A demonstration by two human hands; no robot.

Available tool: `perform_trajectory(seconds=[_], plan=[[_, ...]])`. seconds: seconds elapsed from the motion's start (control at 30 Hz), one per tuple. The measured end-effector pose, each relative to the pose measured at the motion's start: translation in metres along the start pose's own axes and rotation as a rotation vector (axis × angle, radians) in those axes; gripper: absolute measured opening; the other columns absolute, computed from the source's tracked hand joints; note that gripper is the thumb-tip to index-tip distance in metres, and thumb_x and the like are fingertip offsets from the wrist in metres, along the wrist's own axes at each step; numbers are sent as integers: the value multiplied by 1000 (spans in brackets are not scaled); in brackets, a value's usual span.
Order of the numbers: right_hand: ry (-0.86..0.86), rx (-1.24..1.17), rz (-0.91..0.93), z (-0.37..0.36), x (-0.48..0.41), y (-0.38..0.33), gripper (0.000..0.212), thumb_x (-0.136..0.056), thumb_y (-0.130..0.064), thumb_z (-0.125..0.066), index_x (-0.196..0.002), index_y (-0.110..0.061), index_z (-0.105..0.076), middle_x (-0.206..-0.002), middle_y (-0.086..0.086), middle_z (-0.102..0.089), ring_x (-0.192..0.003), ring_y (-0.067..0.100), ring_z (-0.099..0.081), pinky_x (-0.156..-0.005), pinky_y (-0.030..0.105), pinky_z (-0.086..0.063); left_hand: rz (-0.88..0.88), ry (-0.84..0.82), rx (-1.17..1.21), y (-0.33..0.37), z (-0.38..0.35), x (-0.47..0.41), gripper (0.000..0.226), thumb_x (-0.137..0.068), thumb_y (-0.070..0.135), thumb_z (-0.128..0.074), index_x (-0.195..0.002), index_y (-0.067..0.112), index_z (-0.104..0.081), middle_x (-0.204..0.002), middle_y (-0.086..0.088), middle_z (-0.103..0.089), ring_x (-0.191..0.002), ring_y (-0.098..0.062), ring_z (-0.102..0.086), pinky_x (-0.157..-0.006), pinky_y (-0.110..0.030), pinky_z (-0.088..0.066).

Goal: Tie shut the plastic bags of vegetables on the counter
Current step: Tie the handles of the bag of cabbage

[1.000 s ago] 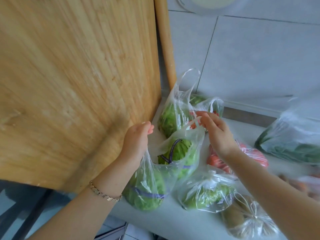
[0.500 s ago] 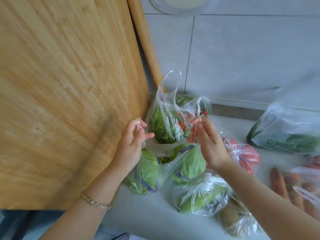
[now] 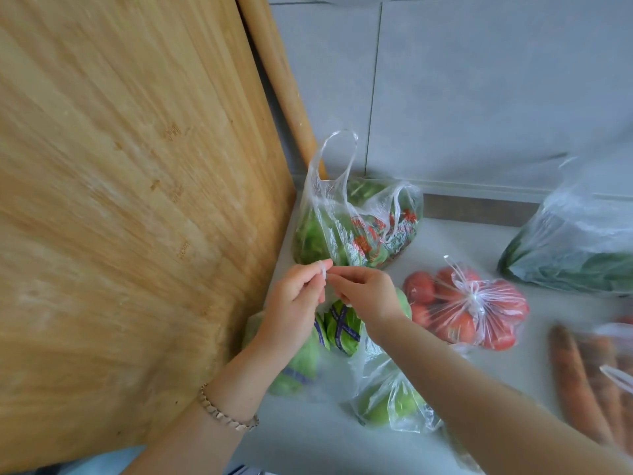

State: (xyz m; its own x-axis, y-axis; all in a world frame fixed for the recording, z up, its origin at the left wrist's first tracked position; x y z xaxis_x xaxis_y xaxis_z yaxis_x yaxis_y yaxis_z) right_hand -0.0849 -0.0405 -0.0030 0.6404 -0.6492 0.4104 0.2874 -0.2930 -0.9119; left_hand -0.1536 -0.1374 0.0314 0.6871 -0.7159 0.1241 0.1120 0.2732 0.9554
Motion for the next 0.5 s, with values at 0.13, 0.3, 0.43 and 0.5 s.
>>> perform_trajectory(seconds=[0.13, 0.3, 0.43, 0.5], plan=[[-120, 61, 67, 1, 6, 3, 15, -82, -13, -65, -79, -25, -74, -48, -13, -58, -53, 13, -45, -57, 24, -38, -108, -2, -86, 6, 4, -2, 29, -93, 5, -45, -115, 20, -57, -80, 5, -58, -72, 7, -57, -72, -5, -43], [-201, 70, 175, -7, 10, 2, 22, -82, 2, -58, -76, -15, -71, -67, 9, -61, -60, 18, -45, -53, 20, -36, -80, -111, -131, 17, 14, -18, 18, -88, 2, -55, -100, 4, -68, -95, 14, -64, -82, 23, -56, -74, 4, -39], [-265, 4, 210, -12, 13, 4, 20, -81, 9, -53, -86, 0, -70, -75, 11, -65, -66, 11, -55, -63, 15, -45, 10, -153, -78, 19, 17, -28, 15, -81, 2, -65, -81, 16, -71, -78, 16, -66, -67, 10, -62, -57, -3, -44], [-356, -70, 155, -13, 15, 5, 22, -80, 10, -53, -84, -3, -71, -76, 12, -68, -71, 13, -58, -70, 18, -47, 112, -117, 9, 14, 18, -33, 18, -77, 1, -69, -76, 19, -71, -73, 11, -69, -63, 1, -63, -53, -9, -47]])
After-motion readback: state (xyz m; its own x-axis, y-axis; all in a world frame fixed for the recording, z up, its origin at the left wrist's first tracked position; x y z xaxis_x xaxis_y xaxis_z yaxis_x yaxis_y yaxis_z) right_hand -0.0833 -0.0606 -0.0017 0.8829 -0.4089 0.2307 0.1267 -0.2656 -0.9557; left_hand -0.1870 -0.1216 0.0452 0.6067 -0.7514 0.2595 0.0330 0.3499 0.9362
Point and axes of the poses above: each hand's wrist, its own x-axis away from the middle knuckle, its own z-axis out of the back of the hand, y = z × x, the point moved 2 cm from there along -x, towards the middle knuckle
